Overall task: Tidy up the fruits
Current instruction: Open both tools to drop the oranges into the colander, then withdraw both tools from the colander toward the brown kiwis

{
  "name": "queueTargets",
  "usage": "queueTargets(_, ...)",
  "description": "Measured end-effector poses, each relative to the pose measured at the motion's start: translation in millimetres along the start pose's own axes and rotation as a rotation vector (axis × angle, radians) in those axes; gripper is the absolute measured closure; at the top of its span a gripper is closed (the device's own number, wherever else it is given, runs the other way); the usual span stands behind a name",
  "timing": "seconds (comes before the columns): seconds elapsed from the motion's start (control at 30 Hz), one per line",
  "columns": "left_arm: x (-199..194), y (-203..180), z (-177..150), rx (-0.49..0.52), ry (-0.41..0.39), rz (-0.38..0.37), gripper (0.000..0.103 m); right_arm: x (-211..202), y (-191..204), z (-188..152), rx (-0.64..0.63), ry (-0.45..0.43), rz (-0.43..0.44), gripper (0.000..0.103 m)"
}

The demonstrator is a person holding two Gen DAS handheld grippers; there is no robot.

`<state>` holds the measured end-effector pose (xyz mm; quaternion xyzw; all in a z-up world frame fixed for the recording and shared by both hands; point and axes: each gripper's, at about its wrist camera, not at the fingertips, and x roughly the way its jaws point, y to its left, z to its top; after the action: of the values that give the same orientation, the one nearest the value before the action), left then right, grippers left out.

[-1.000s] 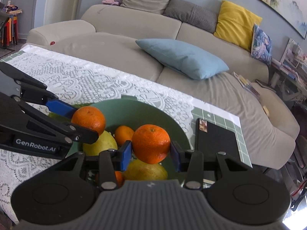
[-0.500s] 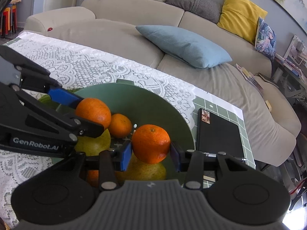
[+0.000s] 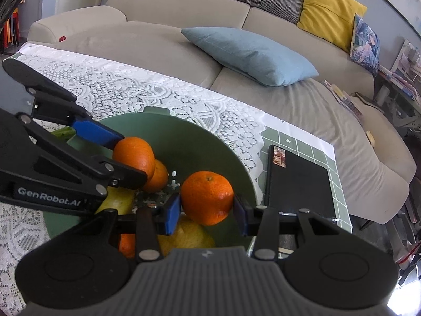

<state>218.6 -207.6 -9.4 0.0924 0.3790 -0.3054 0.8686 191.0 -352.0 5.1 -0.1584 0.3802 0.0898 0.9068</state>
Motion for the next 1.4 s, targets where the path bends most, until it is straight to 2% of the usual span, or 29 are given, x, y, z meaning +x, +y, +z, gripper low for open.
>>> queueTargets(0.13, 0.9, 3.3, 1.3, -0.007, 0.012, -0.007, 0.053, 6.0, -0.5, 1.8, 0.008, 0.011, 0.034, 0.062)
queueTargets(0.3, -3.2, 8.0, 2.3, -0.002, 0.033, -0.060, 0.052, 10.9, 3.3, 1.6, -0.010, 0.026, 0.044, 0.062)
queueTargets(0.63, -4.2, 20.0, 2.0, -0.089, 0.039, -0.152, 0.053, 11.2, 1.8, 3.0, -0.013, 0.041, 0.065, 0.061)
queueTargets(0.73, -8.4, 16.4, 0.3, -0.066, 0.017, -0.116, 0.052, 10.8, -0.4, 2.1, -0.006, 0.041, 0.044, 0.061)
queueTargets(0.9, -20.1, 17.0, -2.7, -0.054, 0.000, -0.095, 0.052, 8.9, -3.8, 1.7, 0.026, 0.030, 0.073, 0.062)
queueTargets(1.07, -42.4, 13.4, -9.5, -0.017, -0.040, 0.006, 0.051, 3.3, 3.0, 2.6, 0.029, 0.009, 0.069, 0.059)
queueTargets(1.17, -57.2, 13.0, -16.6, -0.012, -0.062, 0.078, 0.051, -5.1, 12.9, 3.2, 0.037, -0.024, 0.056, 0.040)
queueTargets(1.4, -92.1, 28.9, -38.7, -0.056, -0.104, 0.138, 0.051, -32.1, 47.6, 11.1, 0.055, -0.104, 0.091, 0.033)
